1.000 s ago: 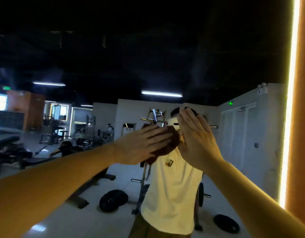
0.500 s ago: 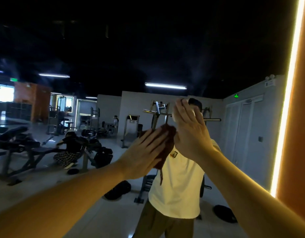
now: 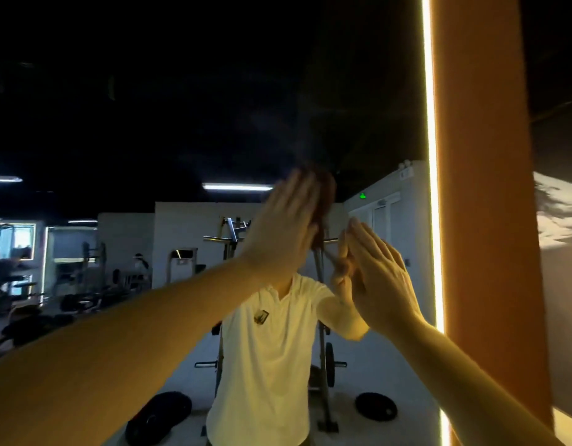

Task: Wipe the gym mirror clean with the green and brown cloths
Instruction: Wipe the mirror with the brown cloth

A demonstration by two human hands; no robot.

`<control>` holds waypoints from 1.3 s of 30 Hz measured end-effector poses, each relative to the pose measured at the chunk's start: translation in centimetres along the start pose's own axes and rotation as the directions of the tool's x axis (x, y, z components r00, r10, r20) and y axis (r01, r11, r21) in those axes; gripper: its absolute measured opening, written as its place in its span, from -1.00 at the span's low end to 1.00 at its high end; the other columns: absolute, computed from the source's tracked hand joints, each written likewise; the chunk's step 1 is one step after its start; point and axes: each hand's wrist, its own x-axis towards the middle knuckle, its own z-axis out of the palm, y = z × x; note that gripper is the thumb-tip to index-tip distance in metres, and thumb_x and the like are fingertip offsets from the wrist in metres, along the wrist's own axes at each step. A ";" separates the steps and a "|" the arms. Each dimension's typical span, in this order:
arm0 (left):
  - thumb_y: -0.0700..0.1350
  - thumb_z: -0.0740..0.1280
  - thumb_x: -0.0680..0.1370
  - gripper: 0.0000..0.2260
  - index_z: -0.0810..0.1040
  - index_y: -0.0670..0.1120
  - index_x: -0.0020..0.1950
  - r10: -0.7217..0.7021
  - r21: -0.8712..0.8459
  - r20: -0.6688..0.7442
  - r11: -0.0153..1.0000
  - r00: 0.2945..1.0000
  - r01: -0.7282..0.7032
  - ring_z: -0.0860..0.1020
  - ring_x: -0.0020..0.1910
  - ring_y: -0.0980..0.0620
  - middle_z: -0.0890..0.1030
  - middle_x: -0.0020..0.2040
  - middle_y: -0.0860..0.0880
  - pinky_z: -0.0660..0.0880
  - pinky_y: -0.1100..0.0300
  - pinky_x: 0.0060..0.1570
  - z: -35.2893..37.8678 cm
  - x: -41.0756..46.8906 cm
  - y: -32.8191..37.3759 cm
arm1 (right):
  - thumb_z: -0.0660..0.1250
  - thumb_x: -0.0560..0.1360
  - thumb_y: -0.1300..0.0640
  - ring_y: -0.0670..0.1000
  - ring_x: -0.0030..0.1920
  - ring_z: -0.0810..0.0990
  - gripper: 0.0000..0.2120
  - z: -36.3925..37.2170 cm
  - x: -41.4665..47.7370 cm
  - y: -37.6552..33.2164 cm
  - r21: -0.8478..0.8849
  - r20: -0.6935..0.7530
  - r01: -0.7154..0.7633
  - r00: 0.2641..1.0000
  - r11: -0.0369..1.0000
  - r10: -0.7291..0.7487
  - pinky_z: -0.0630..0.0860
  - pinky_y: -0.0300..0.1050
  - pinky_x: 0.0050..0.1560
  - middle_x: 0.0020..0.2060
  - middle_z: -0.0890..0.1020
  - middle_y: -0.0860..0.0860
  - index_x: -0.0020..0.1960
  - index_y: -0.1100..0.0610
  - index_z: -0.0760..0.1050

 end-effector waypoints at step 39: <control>-0.06 0.21 0.70 -0.71 0.51 -0.04 0.41 -0.251 -0.597 0.681 0.354 0.688 0.720 0.63 0.15 0.14 0.67 0.16 0.03 0.56 0.24 0.20 -9.8 -24.1 18.2 | 0.34 0.63 0.22 -0.11 0.21 0.60 -0.54 -3.1 -23.6 -4.2 0.465 0.566 -0.528 0.795 0.710 0.221 0.59 -0.07 0.25 0.29 0.57 -0.05 0.50 0.01 0.41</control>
